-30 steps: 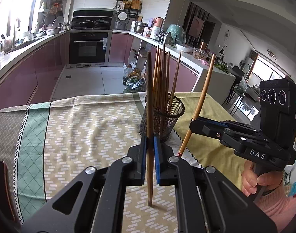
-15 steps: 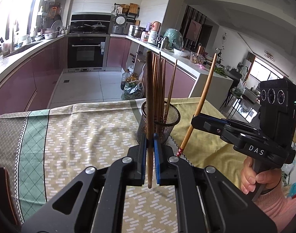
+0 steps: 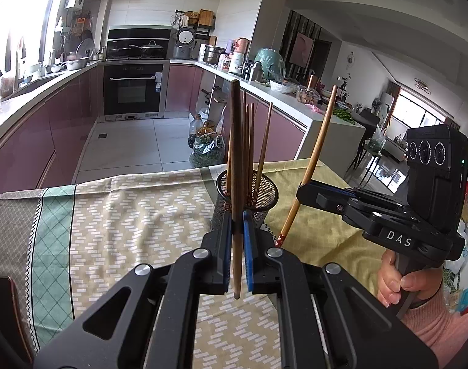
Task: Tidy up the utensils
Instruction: 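Carry the upright chopstick with the right gripper over the mesh cup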
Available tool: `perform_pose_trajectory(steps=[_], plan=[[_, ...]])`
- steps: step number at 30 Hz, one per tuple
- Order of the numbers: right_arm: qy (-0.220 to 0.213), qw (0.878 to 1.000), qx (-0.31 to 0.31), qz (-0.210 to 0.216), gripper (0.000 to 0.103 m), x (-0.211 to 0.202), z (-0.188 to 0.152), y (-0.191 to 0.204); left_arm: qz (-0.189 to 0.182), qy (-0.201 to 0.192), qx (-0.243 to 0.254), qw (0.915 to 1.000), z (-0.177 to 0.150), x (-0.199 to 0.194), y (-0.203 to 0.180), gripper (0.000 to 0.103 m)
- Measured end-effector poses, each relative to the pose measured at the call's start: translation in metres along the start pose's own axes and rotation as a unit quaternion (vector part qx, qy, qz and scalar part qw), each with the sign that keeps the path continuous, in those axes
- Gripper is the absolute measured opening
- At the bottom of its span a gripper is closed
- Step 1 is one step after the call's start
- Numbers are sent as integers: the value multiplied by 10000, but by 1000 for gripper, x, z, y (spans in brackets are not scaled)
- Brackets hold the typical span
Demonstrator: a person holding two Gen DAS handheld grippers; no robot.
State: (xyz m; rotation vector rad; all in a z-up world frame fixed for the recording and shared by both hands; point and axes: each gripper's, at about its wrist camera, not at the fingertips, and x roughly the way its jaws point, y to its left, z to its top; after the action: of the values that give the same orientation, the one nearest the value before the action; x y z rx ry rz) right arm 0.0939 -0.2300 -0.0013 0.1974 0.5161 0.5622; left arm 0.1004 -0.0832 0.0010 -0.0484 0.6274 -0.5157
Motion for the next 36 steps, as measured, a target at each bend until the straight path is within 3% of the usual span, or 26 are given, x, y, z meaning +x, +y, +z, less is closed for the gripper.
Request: perform_pose_trajectory(steps=[36], plan=[[-219,9997,-110,-23,6,-7,19,-2,-39,-259,308,9992,33,-2,-17,8]])
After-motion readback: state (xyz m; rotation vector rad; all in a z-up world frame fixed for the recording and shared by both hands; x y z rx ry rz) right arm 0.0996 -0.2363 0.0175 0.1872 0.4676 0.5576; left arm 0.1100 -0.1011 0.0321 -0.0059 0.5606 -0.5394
